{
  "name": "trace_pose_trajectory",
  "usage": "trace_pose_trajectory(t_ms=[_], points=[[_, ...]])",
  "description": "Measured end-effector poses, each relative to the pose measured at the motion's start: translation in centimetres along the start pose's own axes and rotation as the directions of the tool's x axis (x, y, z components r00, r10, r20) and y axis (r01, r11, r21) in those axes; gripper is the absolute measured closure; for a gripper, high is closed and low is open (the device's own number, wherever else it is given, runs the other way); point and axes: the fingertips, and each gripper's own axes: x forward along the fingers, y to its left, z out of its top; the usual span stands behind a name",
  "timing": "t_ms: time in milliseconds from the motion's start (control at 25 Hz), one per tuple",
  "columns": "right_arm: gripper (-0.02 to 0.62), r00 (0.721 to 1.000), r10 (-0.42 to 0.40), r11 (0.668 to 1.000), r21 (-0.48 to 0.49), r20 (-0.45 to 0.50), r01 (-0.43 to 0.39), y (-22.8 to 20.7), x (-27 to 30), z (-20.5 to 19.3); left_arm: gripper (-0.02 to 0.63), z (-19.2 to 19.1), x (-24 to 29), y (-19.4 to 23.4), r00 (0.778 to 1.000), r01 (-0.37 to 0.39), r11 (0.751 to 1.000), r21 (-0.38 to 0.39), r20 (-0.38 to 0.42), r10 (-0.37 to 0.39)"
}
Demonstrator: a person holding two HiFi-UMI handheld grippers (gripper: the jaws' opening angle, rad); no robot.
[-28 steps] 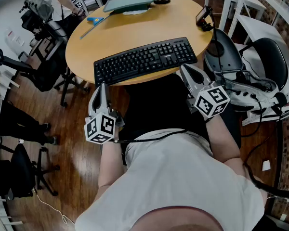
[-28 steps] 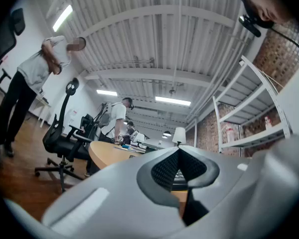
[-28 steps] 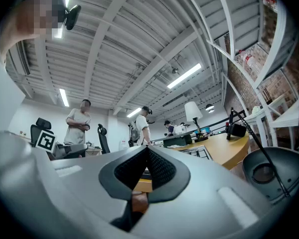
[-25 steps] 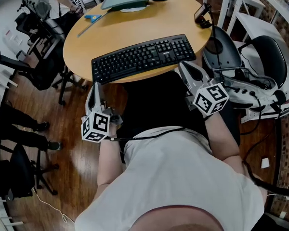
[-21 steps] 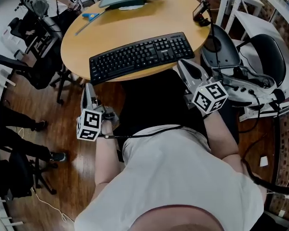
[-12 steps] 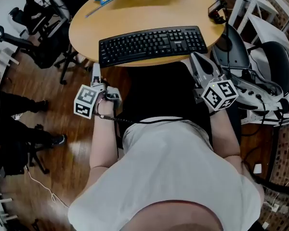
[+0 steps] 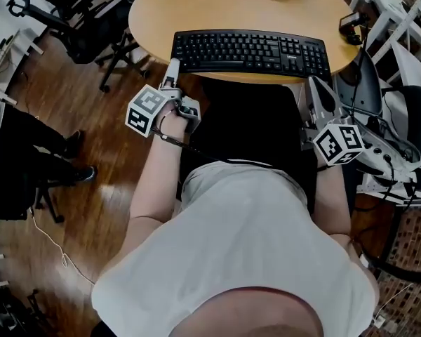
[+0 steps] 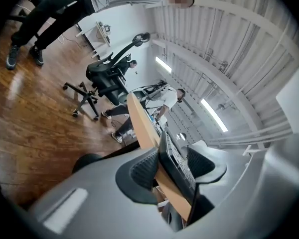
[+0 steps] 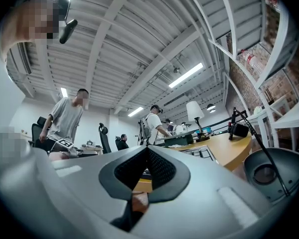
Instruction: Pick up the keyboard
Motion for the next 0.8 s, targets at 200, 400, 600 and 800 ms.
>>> trace_pose_trajectory(t_ms=[200, 400, 600, 800], points=[[0.594, 1.000, -0.009, 1.000, 0.005, -0.005, 0.009, -0.2, -0.4, 0.0, 0.480, -1.9, 0.8, 0.8, 0.997, -0.028, 0.998, -0.063, -0.069, 0.023], [0.594, 1.000, -0.014, 1.000, 0.009, 0.002, 0.014, -0.2, -0.3, 0.0, 0.483, -1.7, 1.0, 1.1, 0.996, -0.040, 0.992, -0.119, -0.079, 0.031], [0.594, 0.999, -0.032, 0.999, -0.008, -0.021, 0.032, -1.1, -0.3, -0.6, 0.492, -1.9, 0.3, 1.5, 0.997, -0.037, 0.987, -0.154, -0.077, 0.026], [0.592, 0.994, -0.085, 0.984, -0.164, -0.064, 0.074, -2.5, -0.1, -0.7, 0.494, -2.2, 0.5, 1.1, 0.996, -0.032, 0.987, -0.161, -0.088, 0.018]])
